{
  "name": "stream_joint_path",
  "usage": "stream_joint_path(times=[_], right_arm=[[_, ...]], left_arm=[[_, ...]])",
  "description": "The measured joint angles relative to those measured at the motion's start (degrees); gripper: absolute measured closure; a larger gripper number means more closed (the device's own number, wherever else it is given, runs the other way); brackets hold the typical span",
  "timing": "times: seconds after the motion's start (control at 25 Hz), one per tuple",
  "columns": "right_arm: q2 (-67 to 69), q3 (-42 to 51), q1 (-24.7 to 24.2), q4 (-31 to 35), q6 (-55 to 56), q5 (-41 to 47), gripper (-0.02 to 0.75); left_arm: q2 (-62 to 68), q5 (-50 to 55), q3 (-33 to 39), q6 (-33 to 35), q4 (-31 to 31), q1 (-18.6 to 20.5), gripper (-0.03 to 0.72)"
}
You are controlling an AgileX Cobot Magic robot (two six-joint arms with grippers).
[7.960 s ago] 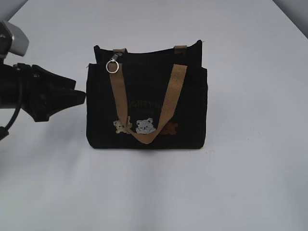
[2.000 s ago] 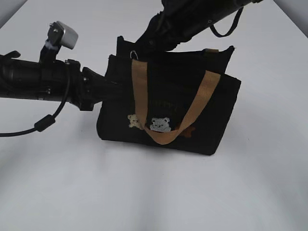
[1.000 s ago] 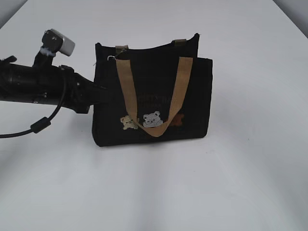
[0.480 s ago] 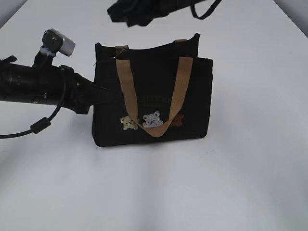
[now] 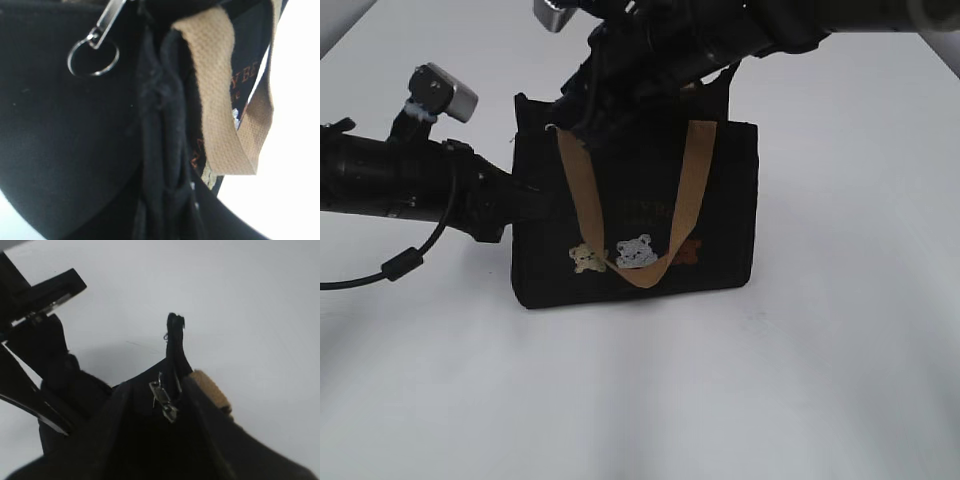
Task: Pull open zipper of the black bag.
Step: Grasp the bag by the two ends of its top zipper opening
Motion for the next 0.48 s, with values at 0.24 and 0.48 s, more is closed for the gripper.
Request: stream_joint_path(times=[0.24,0.48], right_arm=[[0.79,0.00,0.80,-1.00,0.44,-2.40,0.474],[1.53,-4.25,4.74,-2.25,0.67,-3.13,0.474]], left_arm=[[0.00,-0.51,0.00,0.00,0.10,-0.11,0.579],[0.00,-0.58,0.00,0.00,0.10,-0.11,0.578]])
